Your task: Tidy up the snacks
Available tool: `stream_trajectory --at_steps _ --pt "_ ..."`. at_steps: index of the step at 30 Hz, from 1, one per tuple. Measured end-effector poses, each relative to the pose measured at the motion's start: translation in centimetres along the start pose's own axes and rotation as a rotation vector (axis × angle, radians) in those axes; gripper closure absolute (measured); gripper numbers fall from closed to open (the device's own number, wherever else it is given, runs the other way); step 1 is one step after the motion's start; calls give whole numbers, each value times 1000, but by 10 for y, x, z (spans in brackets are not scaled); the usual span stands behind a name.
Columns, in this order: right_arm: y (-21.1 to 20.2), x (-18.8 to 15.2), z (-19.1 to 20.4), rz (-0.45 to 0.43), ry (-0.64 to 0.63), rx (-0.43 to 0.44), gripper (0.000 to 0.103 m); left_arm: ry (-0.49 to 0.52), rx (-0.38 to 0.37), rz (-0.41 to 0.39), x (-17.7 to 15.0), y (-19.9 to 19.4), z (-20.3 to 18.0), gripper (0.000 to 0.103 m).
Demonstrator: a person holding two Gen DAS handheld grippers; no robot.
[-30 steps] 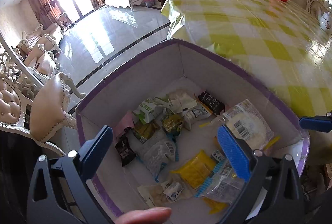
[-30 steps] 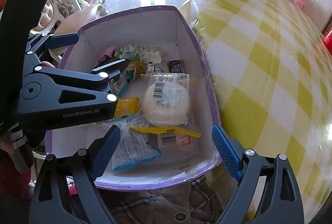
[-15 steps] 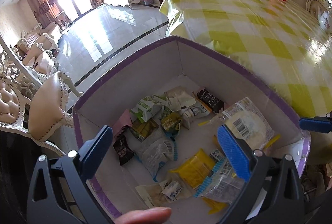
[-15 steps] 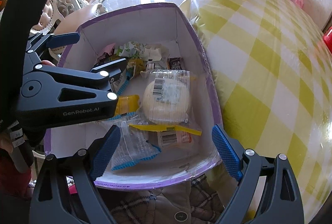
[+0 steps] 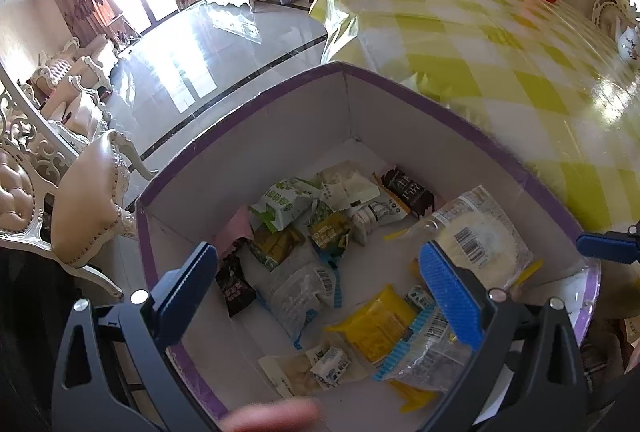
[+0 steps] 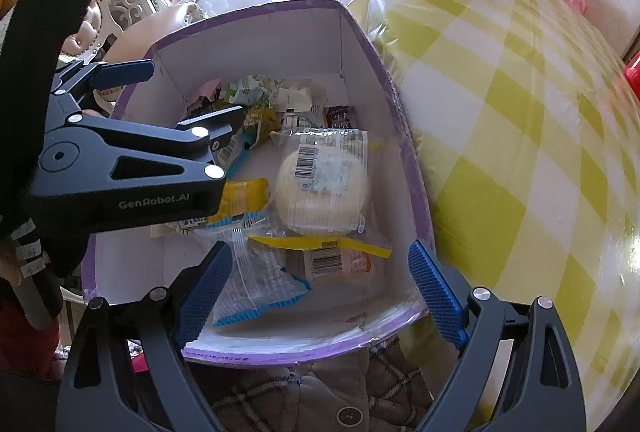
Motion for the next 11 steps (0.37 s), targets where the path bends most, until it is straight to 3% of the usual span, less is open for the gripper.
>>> stream_trajectory --at_steps 11 --pt "-1 0 0 2 -6 0 16 -6 -26 0 -1 2 2 2"
Point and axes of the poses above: each gripper's, at about its wrist camera, not at the fingertips, and y roughly the way its jaws point, z to its left, x to its top, the point moved 1 cm from there along y, roughly the way its jaws point, and after that the axes turned 12 degrees about y, right-handed, at the moved point
